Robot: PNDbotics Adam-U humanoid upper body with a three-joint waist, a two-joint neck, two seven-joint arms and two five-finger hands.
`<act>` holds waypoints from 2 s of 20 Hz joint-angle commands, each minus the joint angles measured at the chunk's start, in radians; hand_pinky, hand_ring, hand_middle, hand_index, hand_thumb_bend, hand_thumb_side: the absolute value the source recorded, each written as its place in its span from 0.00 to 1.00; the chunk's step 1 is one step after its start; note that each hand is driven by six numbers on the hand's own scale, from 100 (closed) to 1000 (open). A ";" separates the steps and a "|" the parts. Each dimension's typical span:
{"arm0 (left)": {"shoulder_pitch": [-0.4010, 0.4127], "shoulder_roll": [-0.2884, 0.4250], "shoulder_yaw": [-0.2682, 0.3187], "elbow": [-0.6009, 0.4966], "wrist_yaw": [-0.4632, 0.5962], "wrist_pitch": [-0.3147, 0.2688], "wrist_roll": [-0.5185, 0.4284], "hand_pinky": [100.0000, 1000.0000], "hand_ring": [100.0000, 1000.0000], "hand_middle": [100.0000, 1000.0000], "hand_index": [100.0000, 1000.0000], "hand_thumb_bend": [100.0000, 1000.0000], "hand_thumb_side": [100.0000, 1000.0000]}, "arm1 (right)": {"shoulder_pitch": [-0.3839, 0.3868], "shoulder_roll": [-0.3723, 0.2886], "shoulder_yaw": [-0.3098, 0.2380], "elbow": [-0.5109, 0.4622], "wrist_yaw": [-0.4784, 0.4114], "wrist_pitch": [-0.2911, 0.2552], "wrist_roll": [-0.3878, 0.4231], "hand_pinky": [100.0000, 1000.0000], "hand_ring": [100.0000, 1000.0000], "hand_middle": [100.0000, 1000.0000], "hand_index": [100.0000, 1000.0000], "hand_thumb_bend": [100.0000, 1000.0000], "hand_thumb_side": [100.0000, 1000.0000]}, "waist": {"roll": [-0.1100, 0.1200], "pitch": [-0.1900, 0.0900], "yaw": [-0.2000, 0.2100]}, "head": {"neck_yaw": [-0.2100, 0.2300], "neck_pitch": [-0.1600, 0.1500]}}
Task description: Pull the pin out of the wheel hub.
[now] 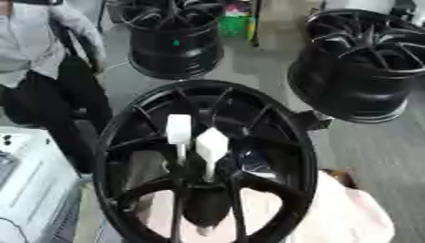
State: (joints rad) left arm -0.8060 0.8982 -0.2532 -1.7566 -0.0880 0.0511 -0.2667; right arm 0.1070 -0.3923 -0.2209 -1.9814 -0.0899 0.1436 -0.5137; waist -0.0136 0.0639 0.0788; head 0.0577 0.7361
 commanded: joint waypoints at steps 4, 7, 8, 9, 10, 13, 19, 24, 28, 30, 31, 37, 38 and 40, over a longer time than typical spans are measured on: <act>-0.065 0.037 -0.048 -0.059 -0.025 -0.019 -0.102 0.78 0.73 0.62 0.81 0.21 0.29 | -0.004 -0.024 -0.001 -0.019 0.003 0.002 0.004 0.68 0.67 0.70 0.74 0.00 0.70 | 0.004 -0.007 -0.004 | 0.003 -0.009; -0.083 0.031 -0.064 -0.072 -0.023 -0.022 -0.152 0.78 0.74 0.63 0.82 0.21 0.30 | -0.004 -0.023 0.001 -0.019 0.002 0.003 0.006 0.68 0.67 0.70 0.74 0.00 0.70 | 0.004 -0.007 -0.004 | 0.002 -0.008; -0.087 0.032 -0.070 -0.075 -0.018 -0.021 -0.168 0.78 0.74 0.64 0.82 0.22 0.30 | -0.004 -0.023 0.002 -0.019 0.001 0.003 0.006 0.68 0.67 0.70 0.74 0.00 0.70 | 0.005 -0.006 -0.004 | 0.003 -0.008; -0.089 0.035 -0.080 -0.081 -0.014 -0.022 -0.185 0.78 0.74 0.64 0.82 0.22 0.31 | -0.004 -0.023 0.002 -0.019 0.001 0.003 0.007 0.68 0.67 0.70 0.74 0.00 0.70 | 0.005 -0.006 -0.004 | 0.003 -0.008; -0.089 0.041 -0.093 -0.087 -0.012 -0.021 -0.201 0.78 0.74 0.64 0.83 0.23 0.32 | -0.003 -0.023 0.002 -0.019 0.001 0.003 0.007 0.68 0.67 0.70 0.74 0.00 0.70 | 0.005 -0.006 -0.005 | 0.002 -0.008; -0.086 0.067 -0.142 -0.105 0.005 -0.008 -0.250 0.78 0.75 0.65 0.83 0.25 0.34 | -0.003 -0.025 0.004 -0.019 0.000 0.004 0.008 0.68 0.67 0.70 0.74 0.00 0.70 | 0.006 -0.004 -0.007 | 0.001 -0.009; -0.096 0.128 -0.237 -0.132 0.043 0.028 -0.346 0.79 0.75 0.66 0.83 0.31 0.40 | -0.002 -0.030 0.008 -0.019 -0.003 0.005 0.012 0.68 0.67 0.70 0.74 0.00 0.70 | 0.013 0.000 -0.007 | -0.005 -0.012; -0.116 0.150 -0.265 -0.165 0.091 0.059 -0.425 0.79 0.76 0.67 0.84 0.33 0.42 | 0.001 -0.032 0.009 -0.019 -0.002 0.007 0.012 0.68 0.67 0.70 0.74 0.00 0.70 | 0.017 0.003 -0.004 | -0.015 -0.016; -0.118 0.160 -0.268 -0.203 0.112 0.087 -0.475 0.80 0.78 0.69 0.87 0.35 0.44 | 0.001 -0.030 0.010 -0.019 -0.003 0.008 0.011 0.68 0.67 0.70 0.74 0.00 0.71 | 0.018 0.006 -0.004 | -0.018 -0.019; -0.113 0.165 -0.273 -0.226 0.113 0.105 -0.483 0.80 0.78 0.70 0.88 0.36 0.43 | 0.001 -0.029 0.010 -0.019 -0.004 0.008 0.012 0.68 0.67 0.70 0.74 0.00 0.71 | 0.018 0.008 -0.005 | -0.018 -0.018; -0.112 0.168 -0.274 -0.234 0.113 0.115 -0.481 0.80 0.78 0.70 0.88 0.37 0.42 | 0.001 -0.028 0.011 -0.019 -0.004 0.009 0.012 0.68 0.67 0.70 0.74 0.00 0.71 | 0.018 0.008 -0.005 | -0.019 -0.017; -0.106 0.167 -0.297 -0.243 0.107 0.164 -0.460 0.80 0.78 0.70 0.88 0.38 0.44 | 0.001 -0.023 0.013 -0.019 -0.007 0.010 0.015 0.68 0.67 0.70 0.74 0.00 0.71 | 0.017 0.010 -0.007 | -0.015 -0.014; -0.105 0.166 -0.302 -0.243 0.102 0.177 -0.454 0.80 0.78 0.70 0.88 0.38 0.44 | 0.001 -0.023 0.014 -0.019 -0.008 0.010 0.015 0.68 0.67 0.70 0.74 0.00 0.71 | 0.017 0.011 -0.007 | -0.014 -0.013; -0.103 0.164 -0.312 -0.243 0.093 0.205 -0.440 0.79 0.78 0.69 0.88 0.37 0.44 | 0.002 -0.021 0.014 -0.019 -0.008 0.011 0.016 0.68 0.67 0.70 0.74 0.00 0.71 | 0.016 0.011 -0.008 | -0.013 -0.012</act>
State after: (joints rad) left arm -0.8982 1.0373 -0.5699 -1.9909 0.0109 0.2399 -0.7146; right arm 0.1136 -0.3926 -0.2028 -1.9814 -0.0935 0.1545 -0.4985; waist 0.0037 0.0816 0.0729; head 0.0414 0.7279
